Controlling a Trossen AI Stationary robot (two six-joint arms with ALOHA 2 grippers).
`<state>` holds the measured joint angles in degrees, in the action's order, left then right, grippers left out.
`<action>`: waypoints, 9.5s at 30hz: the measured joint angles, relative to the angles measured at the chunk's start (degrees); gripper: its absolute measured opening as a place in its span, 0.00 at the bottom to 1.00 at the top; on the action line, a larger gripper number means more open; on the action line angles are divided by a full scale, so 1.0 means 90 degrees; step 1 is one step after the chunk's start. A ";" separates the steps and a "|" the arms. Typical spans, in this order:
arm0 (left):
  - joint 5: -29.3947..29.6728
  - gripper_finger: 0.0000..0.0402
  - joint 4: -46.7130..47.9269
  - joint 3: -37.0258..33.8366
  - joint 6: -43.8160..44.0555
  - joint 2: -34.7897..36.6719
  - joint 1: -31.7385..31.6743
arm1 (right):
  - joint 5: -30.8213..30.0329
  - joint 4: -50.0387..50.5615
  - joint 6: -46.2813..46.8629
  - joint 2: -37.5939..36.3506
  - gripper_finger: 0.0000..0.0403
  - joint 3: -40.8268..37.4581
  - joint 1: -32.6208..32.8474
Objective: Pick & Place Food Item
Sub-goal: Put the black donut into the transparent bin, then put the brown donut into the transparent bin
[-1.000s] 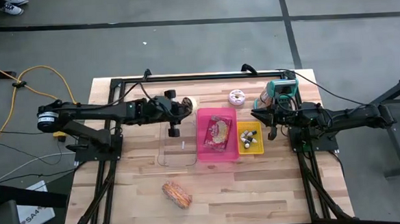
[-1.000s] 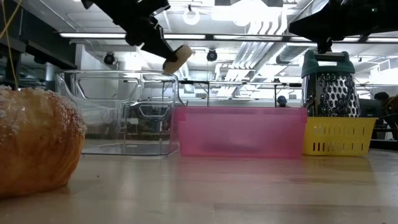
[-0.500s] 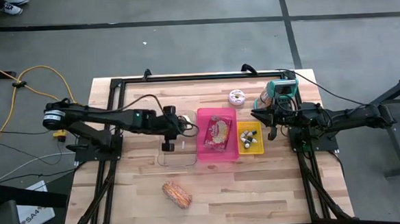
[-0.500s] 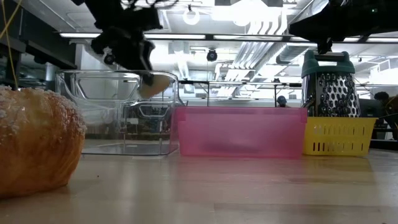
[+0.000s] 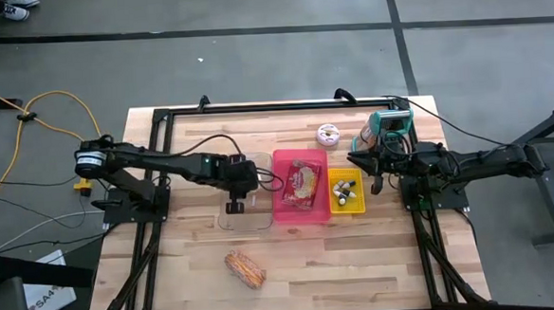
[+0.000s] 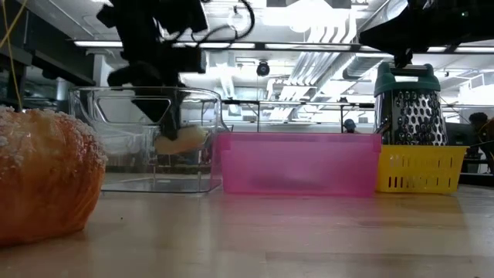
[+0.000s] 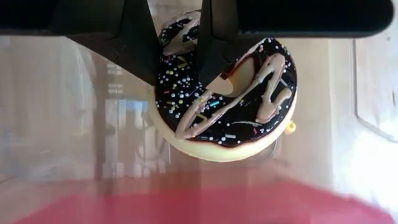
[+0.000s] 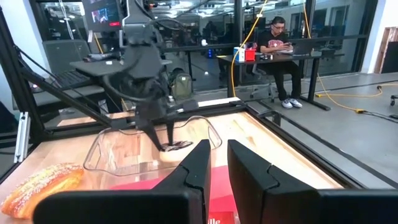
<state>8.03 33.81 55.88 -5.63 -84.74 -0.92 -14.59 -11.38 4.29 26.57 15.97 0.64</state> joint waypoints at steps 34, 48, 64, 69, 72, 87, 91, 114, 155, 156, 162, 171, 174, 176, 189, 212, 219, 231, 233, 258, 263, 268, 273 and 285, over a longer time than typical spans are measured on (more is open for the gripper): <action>-0.0612 0.37 -0.0493 -0.0002 -0.0282 -0.0475 -0.0421 | -0.0002 0.0198 0.0000 0.0002 0.11 0.0000 -0.0002; -0.1154 0.37 -0.0492 0.0068 -0.0401 -0.0196 -0.0486 | -0.0002 0.0197 0.0000 0.0000 0.11 0.0000 -0.0002; -0.1218 0.37 -0.0479 0.0092 -0.0561 0.1689 -0.0563 | -0.0002 0.0229 0.0000 0.0000 0.11 0.0000 0.0000; -0.1219 0.37 -0.0474 0.0095 -0.0555 0.1766 -0.0293 | -0.0002 0.0229 0.0000 0.0000 0.11 0.0000 -0.0002; -0.1219 0.37 -0.0477 0.0095 -0.0542 0.1766 -0.0166 | -0.0002 0.0229 0.0000 0.0000 0.11 0.0000 0.0000; -0.1222 0.37 -0.0511 0.0095 -0.0328 0.1766 0.0854 | -0.0001 0.0226 0.0000 0.0000 0.11 0.0000 -0.0001; -0.1222 0.37 -0.0525 0.0095 -0.0104 0.1766 0.1301 | -0.0002 0.0226 0.0000 0.0000 0.11 0.0000 -0.0002; -0.1052 0.37 -0.0526 0.0095 -0.0039 0.1764 0.3059 | -0.0002 0.0226 0.0000 0.0000 0.11 0.0000 0.0000; -0.1409 0.77 -0.0515 0.0100 0.0236 0.0953 0.3025 | -0.0002 0.0234 0.0000 0.0002 0.11 0.0000 -0.0002; -0.1407 0.77 -0.0513 0.0100 0.0215 0.0911 0.3028 | 0.0000 0.0234 0.0000 0.0000 0.11 0.0000 0.0000; -0.1375 0.77 -0.0520 0.0100 -0.0136 0.0882 0.3186 | 0.0000 0.0236 0.0000 0.0002 0.11 0.0000 0.0000; -0.1360 0.77 -0.0520 0.0100 0.0064 0.0882 0.3414 | -0.0002 0.0236 0.0000 0.0000 0.11 0.0000 0.0000; -0.1357 0.77 -0.0523 0.0100 -0.0089 0.0882 0.3431 | -0.0002 0.0239 0.0000 0.0002 0.11 0.0000 0.0000; -0.1337 0.77 -0.0523 0.0097 -0.0071 0.0882 0.3431 | -0.0001 0.0239 0.0000 0.0000 0.11 0.0000 -0.0001; -0.1355 0.87 -0.0596 0.0095 -0.0006 0.0748 0.3435 | 0.0000 0.0241 0.0000 0.0001 0.11 0.0000 0.0000; -0.1233 0.88 -0.1504 0.0092 0.0007 -0.0564 0.3764 | 0.0000 0.0246 0.0000 0.0002 0.11 0.0000 0.0000; -0.1192 0.88 -0.1558 0.0092 0.0165 -0.0811 0.3800 | -0.0002 0.0243 0.0000 0.0001 0.11 0.0000 -0.0002; -0.0906 0.88 -0.1661 0.0095 0.0276 -0.1162 0.3973 | -0.0002 0.0248 0.0000 0.0001 0.11 0.0000 -0.0002; -0.0897 0.88 -0.1667 0.0095 0.0279 -0.1189 0.3972 | 0.0000 0.0250 0.0000 0.0002 0.11 0.0000 0.0000; -0.0811 0.65 -0.1669 0.0095 0.0296 -0.1189 0.3970 | 0.0000 0.0247 0.0000 0.0000 0.11 0.0000 0.0000; -0.0819 0.65 -0.1693 0.0095 0.0296 -0.1187 0.3970 | 0.0000 0.0246 0.0000 0.0002 0.11 0.0000 -0.0002; -0.0925 0.65 -0.1865 0.0095 0.0294 -0.1185 0.3970 | 0.0000 0.0247 0.0000 0.0001 0.11 0.0000 -0.0002; -0.0927 0.65 -0.1858 0.0104 0.0266 -0.1093 0.3970 | 0.0000 0.0248 0.0000 0.0002 0.11 0.0000 -0.0001; -0.0876 0.65 -0.1931 0.0112 0.0228 0.0010 0.3925 | 0.0000 0.0246 0.0000 0.0000 0.11 0.0000 0.0000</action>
<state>0.15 16.43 56.88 -3.57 -84.64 34.40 -14.59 -9.16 4.29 26.57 15.97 0.64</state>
